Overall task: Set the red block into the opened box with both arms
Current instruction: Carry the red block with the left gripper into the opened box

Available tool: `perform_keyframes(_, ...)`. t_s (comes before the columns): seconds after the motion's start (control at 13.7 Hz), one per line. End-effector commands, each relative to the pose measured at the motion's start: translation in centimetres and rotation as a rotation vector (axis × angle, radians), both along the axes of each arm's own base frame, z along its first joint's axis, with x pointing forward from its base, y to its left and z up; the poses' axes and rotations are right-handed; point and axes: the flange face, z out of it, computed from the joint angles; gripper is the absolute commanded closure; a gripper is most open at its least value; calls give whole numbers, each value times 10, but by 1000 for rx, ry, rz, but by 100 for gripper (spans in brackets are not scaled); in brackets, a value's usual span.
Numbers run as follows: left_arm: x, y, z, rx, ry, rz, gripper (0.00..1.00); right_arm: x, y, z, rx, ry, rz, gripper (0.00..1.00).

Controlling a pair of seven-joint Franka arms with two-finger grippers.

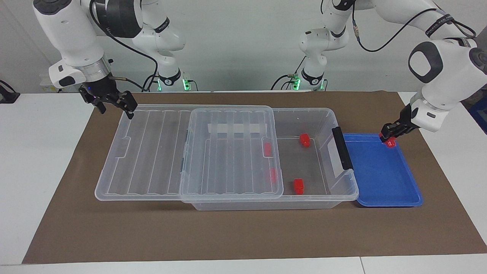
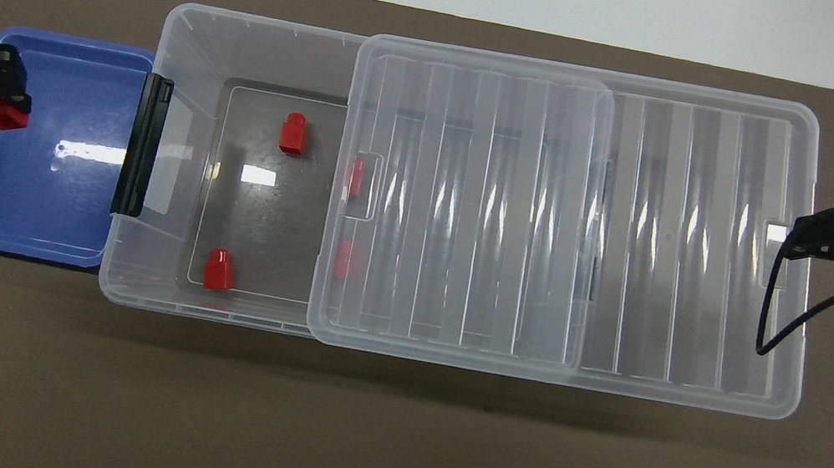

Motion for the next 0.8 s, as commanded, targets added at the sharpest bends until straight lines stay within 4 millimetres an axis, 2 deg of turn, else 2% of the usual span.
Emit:
perform_keyframes(0.0, -2, -69, 14, 5, 25, 134, 100, -2, -5, -1, -7, 3, 14, 0)
perform_keyframes(0.07, -8, -95, 24, 10, 8, 170, 100, -3, -5, -2, -7, 7, 14, 0)
perform_keyframes(0.22, -14, -135, 27, 10, -39, 196, 100, -1, -6, 1, -7, -11, 13, 0)
perform_keyframes(0.29, -21, -143, 15, 8, -50, 188, 100, 1, -7, 0, -7, -23, 12, 3)
perform_keyframes(0.37, -28, -151, 5, -1, -83, 177, 100, 2, -9, 0, -6, -29, 9, 36)
perform_keyframes(0.44, -37, -157, -17, -8, -113, 169, 100, 2, -13, -1, -7, -28, 6, 97)
perform_keyframes(0.59, -55, -173, -54, 13, -158, 125, 100, 0, -27, -7, -7, -38, -13, 100)
perform_keyframes(0.73, -57, -180, -80, 27, -184, 100, 100, -6, -50, -20, -11, -69, -46, 100)
